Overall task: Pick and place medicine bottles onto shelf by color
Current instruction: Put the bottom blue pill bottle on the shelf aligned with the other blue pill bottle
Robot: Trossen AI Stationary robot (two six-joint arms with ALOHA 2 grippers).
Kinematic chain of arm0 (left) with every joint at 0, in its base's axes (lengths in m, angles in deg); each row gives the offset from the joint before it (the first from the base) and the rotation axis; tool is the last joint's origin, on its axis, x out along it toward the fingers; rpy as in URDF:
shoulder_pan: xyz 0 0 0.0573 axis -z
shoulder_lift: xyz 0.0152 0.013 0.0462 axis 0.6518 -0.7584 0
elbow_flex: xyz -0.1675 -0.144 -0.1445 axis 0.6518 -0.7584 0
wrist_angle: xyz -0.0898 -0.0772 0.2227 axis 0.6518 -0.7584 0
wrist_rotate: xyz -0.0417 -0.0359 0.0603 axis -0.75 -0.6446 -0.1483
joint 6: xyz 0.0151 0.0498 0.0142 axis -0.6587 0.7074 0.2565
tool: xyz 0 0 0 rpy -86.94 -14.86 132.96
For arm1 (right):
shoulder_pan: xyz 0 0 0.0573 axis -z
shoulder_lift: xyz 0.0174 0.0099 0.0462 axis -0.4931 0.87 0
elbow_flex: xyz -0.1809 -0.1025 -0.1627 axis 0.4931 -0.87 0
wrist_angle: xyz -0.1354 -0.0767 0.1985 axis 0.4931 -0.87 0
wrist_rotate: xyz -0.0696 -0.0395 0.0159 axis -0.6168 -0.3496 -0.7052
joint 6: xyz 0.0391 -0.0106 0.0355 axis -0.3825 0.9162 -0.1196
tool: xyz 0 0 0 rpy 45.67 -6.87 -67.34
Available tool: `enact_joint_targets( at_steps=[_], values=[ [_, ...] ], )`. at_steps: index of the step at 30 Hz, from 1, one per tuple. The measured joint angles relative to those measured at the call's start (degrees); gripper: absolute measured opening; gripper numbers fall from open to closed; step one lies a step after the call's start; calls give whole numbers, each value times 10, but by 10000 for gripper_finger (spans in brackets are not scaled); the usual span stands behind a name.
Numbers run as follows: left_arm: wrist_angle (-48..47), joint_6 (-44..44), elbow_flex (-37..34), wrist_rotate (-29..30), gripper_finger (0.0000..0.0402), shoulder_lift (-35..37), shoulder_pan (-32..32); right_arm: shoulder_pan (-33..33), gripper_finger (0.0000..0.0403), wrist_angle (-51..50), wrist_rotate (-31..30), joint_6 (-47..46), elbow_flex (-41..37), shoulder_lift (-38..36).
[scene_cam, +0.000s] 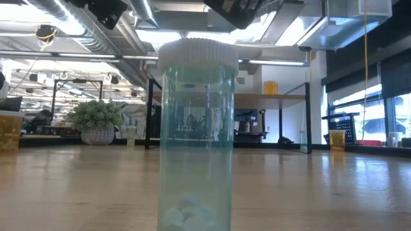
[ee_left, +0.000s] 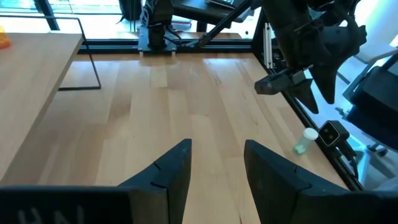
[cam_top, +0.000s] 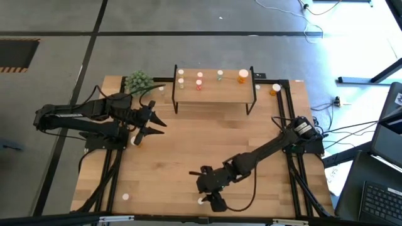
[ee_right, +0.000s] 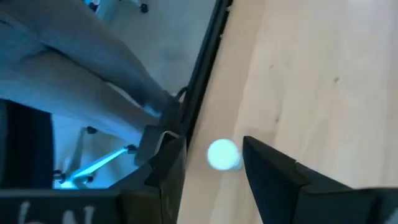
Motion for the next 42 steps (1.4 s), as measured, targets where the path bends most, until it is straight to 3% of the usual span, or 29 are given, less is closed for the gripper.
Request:
enact_joint_targets(
  at_steps=[5, 21, 42],
  values=[
    [0, 0, 0, 0, 142, 0, 0, -6, 161, 0, -36, 9, 0, 12],
    [-14, 0, 0, 1, 142, 0, 0, -17, 161, 64, -21, -8, 0, 74],
    [-15, 0, 0, 1, 142, 0, 0, -27, 161, 62, -48, -21, 0, 85]
  ],
)
